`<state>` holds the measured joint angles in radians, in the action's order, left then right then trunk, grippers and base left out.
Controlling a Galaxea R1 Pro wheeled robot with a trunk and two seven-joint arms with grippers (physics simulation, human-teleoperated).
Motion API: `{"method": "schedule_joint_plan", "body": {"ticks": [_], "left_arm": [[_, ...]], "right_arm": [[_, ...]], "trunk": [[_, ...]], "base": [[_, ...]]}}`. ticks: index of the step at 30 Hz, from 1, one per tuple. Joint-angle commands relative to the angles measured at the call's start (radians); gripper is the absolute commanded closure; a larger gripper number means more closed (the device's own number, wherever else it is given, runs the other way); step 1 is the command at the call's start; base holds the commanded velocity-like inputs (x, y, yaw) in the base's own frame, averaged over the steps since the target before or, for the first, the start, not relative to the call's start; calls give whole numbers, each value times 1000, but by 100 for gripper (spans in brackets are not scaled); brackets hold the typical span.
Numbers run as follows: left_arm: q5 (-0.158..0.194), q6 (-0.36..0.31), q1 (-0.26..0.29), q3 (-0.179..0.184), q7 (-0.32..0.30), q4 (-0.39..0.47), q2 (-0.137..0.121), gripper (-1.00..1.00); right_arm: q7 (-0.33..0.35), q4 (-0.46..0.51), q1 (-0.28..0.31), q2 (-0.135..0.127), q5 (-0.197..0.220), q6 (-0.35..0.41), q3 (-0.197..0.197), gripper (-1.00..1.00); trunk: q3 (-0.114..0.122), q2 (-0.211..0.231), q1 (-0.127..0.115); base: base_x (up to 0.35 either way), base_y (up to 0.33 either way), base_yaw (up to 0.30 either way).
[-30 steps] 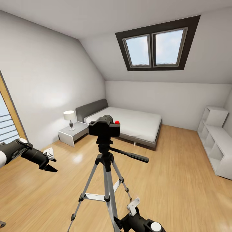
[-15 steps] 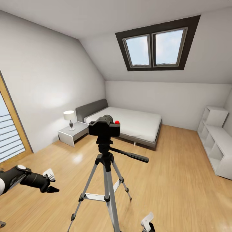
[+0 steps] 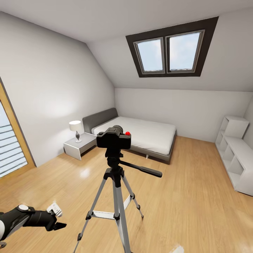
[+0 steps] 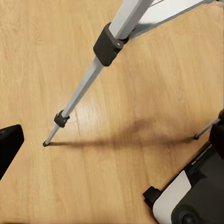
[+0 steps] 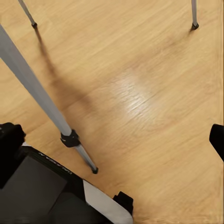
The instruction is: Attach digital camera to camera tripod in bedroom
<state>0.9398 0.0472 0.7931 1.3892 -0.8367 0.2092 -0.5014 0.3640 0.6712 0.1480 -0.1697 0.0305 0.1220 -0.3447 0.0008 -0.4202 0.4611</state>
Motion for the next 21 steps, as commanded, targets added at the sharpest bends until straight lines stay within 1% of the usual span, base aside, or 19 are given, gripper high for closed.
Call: {"method": "schedule_joint_plan", "body": {"ticks": [1, 2, 3, 4, 5, 7, 9, 14, 19, 21], "left_arm": [[9, 15, -13, -6, 21, 1, 2, -100], [13, 27, -27, -19, 41, 1, 4, -100], [13, 27, -27, -19, 41, 1, 4, -100], [18, 39, -41, -33, 63, 1, 6, -100], [30, 59, -68, -61, 107, 1, 16, -100], [40, 74, -97, -82, 147, 1, 31, -100], [47, 83, -125, -96, 186, 1, 48, -100], [57, 93, -189, -114, 267, 1, 90, -100], [63, 96, -252, -120, 346, -1, 122, -100], [71, 97, -273, -121, 377, -1, 140, -100]], "right_arm": [[0, -4, 0, -6, 4, 6, -3, -100], [0, -9, 0, -10, 4, 6, -3, -100], [0, -9, 0, -10, 4, 6, -3, -100], [0, -14, 0, -14, 4, 6, -3, -100], [0, -24, 1, -22, 3, 7, -2, -100], [0, -36, 1, -29, 3, 7, -2, -100], [0, -50, 1, -33, 3, 7, -2, -100], [-2, -124, 1, -46, 4, 8, -1, -100], [-6, -223, 2, -51, 5, 7, -1, -100], [-15, -265, 3, -53, 5, 6, 0, -100]], "trunk": [[0, -1, 0], [0, -1, 0], [0, -1, 0], [0, -1, 0], [0, -1, 0], [0, -1, 0], [0, -1, 0], [0, -1, 0], [0, -1, 0], [0, -1, 0]], "base": [[0, 0, 0], [0, 0, 0], [0, 0, 0], [0, 0, 0], [0, 0, 0], [0, 0, 0], [0, 0, 0], [0, 0, 0], [0, 0, 0], [0, 0, 0]]}}
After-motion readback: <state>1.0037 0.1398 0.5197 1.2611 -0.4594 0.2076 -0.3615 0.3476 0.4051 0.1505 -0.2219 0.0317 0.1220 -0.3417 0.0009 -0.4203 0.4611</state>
